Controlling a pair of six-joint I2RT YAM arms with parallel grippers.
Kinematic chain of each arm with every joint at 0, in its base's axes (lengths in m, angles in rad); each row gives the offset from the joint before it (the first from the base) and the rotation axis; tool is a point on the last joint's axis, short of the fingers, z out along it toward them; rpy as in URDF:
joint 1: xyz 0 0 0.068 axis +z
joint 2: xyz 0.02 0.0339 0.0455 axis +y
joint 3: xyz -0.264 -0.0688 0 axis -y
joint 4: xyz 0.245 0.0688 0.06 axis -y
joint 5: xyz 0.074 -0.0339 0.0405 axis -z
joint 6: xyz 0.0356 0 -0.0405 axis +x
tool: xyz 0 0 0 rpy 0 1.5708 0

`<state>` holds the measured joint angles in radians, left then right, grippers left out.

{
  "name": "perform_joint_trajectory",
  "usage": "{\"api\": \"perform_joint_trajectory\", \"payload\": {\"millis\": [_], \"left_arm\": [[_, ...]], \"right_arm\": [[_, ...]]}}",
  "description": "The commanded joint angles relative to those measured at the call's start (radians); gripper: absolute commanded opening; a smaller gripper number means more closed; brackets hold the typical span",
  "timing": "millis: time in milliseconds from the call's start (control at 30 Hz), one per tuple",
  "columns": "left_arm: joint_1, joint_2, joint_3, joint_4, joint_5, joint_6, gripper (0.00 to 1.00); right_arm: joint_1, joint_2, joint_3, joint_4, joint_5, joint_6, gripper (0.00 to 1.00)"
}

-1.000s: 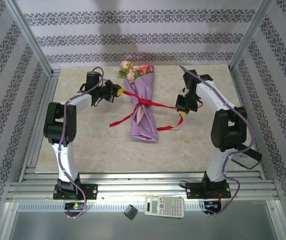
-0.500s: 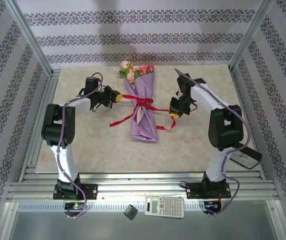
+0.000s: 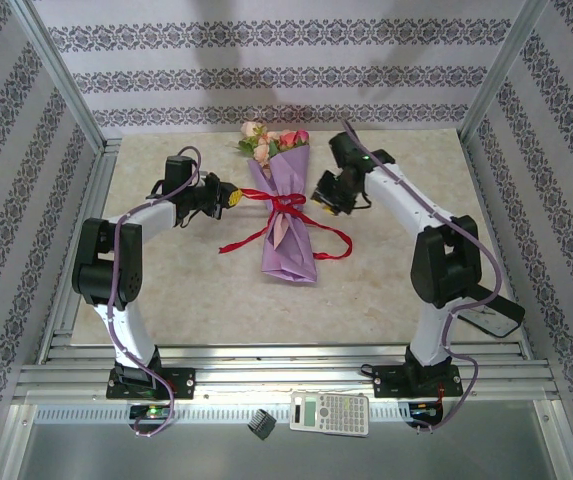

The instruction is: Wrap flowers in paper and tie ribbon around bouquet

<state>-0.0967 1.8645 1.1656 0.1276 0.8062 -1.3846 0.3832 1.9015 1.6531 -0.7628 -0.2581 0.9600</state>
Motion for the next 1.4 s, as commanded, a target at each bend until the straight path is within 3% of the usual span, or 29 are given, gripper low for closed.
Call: {"api": "perform_joint_trajectory", "payload": {"millis": [0, 133, 400, 1000, 1367], "left_arm": [[-0.002, -0.033, -0.012, 0.015, -0.002, 0.000, 0.00], [-0.003, -0.044, -0.019, 0.020, -0.002, -0.002, 0.00], [-0.003, -0.059, -0.044, 0.036, 0.006, -0.009, 0.00], [-0.003, -0.068, -0.056, 0.047, 0.016, -0.018, 0.00], [-0.008, -0.074, -0.045, 0.058, 0.026, -0.031, 0.00]], "right_arm": [[0.050, 0.041, 0.028, 0.181, 0.035, 0.306, 0.29], [0.072, 0.128, 0.072, 0.273, 0.032, 0.470, 0.29], [0.072, 0.217, 0.131, 0.274, 0.047, 0.546, 0.29], [0.051, 0.284, 0.110, 0.308, 0.064, 0.605, 0.27], [0.046, 0.317, 0.126, 0.312, 0.062, 0.611, 0.16]]}}
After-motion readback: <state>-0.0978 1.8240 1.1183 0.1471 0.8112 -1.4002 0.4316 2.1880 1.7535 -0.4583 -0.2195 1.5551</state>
